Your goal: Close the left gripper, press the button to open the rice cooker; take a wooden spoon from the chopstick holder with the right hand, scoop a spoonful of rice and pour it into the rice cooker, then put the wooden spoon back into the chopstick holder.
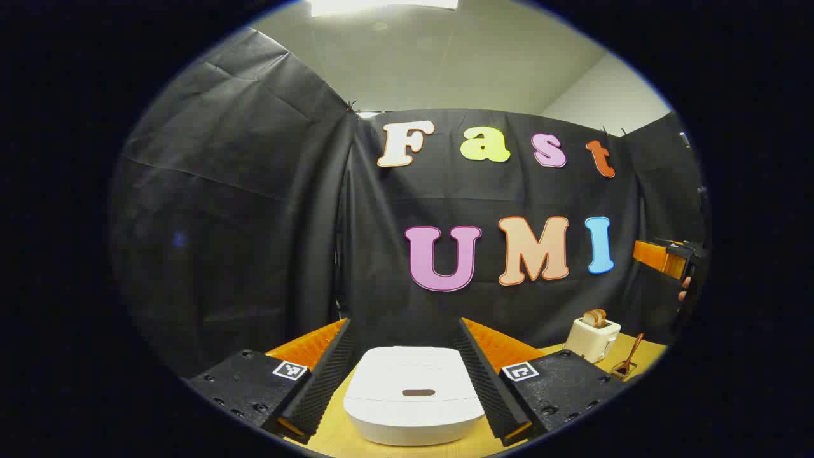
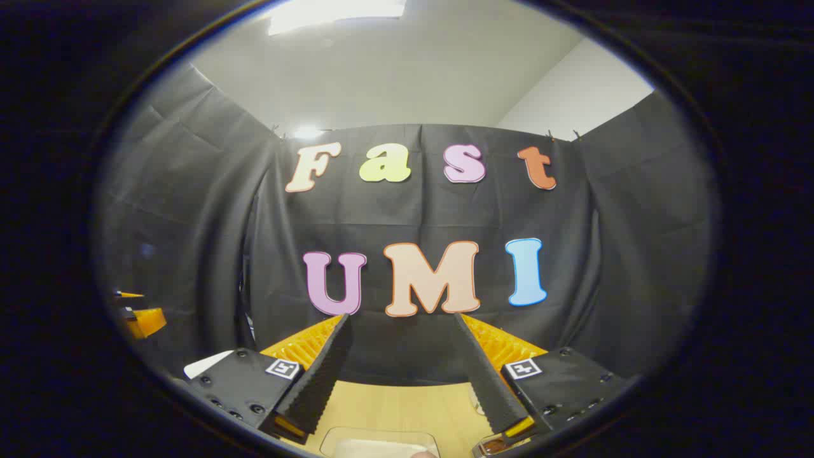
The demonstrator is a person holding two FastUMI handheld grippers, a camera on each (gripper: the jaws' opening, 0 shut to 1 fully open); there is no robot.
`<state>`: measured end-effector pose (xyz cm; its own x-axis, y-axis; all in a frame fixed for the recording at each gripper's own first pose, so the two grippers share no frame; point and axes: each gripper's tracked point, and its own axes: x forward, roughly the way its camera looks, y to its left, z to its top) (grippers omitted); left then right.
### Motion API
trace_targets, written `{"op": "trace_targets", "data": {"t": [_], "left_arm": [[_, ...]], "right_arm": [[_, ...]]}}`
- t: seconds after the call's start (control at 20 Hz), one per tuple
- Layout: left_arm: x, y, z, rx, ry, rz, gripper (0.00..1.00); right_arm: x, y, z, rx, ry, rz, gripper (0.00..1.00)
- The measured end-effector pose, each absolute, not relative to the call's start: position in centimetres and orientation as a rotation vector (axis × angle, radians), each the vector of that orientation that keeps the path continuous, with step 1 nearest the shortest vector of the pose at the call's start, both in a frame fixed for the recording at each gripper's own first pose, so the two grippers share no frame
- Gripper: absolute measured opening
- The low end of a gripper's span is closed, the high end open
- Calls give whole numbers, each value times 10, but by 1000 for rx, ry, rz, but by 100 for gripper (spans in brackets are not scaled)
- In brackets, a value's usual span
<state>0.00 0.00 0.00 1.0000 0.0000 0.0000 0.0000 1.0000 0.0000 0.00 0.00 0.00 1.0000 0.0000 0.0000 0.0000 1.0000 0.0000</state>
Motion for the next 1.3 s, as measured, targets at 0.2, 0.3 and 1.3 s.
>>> {"op": "trace_targets", "data": {"t": [0.2,0.3,1.3], "left_arm": [[7,-6,-5,5,9,10,92],[10,-9,-5,8,7,14,95],[26,-29,-16,3,25,-8,60]], "right_arm": [[11,-6,-7,-7,10,10,100],[14,-9,-9,-5,14,14,100],[16,-21,-11,-18,7,12,100]]}}
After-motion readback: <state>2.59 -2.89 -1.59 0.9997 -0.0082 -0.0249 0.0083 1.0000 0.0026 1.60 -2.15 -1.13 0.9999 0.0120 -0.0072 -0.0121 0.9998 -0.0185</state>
